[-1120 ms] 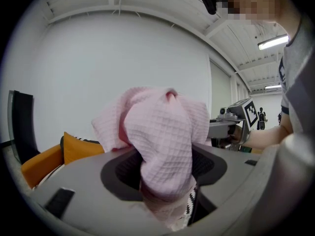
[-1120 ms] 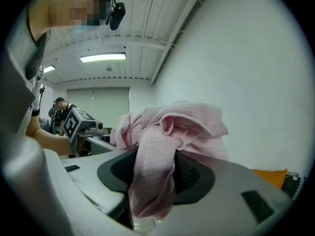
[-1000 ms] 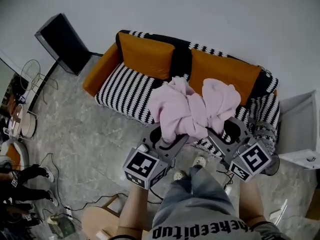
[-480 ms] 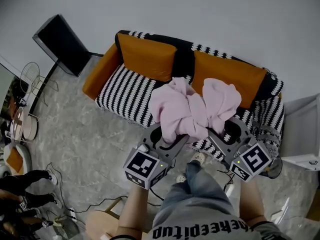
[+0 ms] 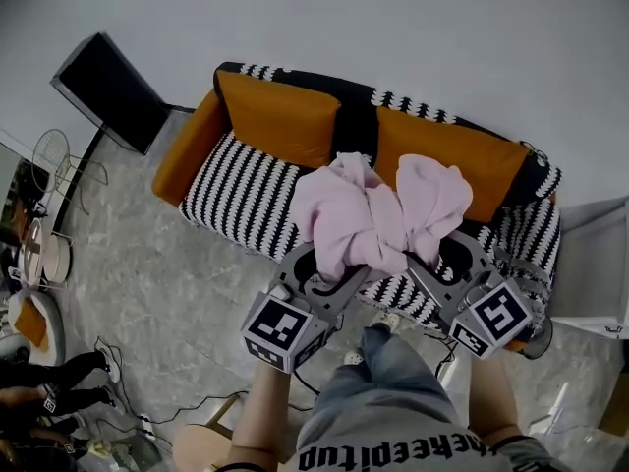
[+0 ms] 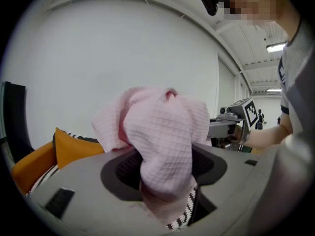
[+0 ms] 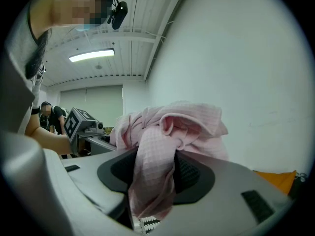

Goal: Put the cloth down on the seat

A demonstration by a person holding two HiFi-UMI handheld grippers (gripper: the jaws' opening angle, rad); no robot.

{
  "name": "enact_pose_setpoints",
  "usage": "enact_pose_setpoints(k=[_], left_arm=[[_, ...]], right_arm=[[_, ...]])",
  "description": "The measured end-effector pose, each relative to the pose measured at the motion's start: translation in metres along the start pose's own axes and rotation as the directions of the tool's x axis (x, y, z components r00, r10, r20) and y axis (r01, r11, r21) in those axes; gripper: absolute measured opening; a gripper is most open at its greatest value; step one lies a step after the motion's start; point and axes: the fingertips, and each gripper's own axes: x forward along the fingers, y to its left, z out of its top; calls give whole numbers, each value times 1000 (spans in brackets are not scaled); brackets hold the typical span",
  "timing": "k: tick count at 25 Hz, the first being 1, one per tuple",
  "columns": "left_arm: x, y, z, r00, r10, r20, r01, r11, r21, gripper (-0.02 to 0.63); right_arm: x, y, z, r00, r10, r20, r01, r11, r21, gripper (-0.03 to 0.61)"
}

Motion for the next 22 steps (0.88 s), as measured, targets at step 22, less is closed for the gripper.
enact_pose_setpoints(k=[22], left_arm=[[74, 26, 25, 993, -112, -35, 113, 993, 37, 287]], right_arm=[[14, -73, 8, 993, -119, 15, 118, 992, 50, 210]])
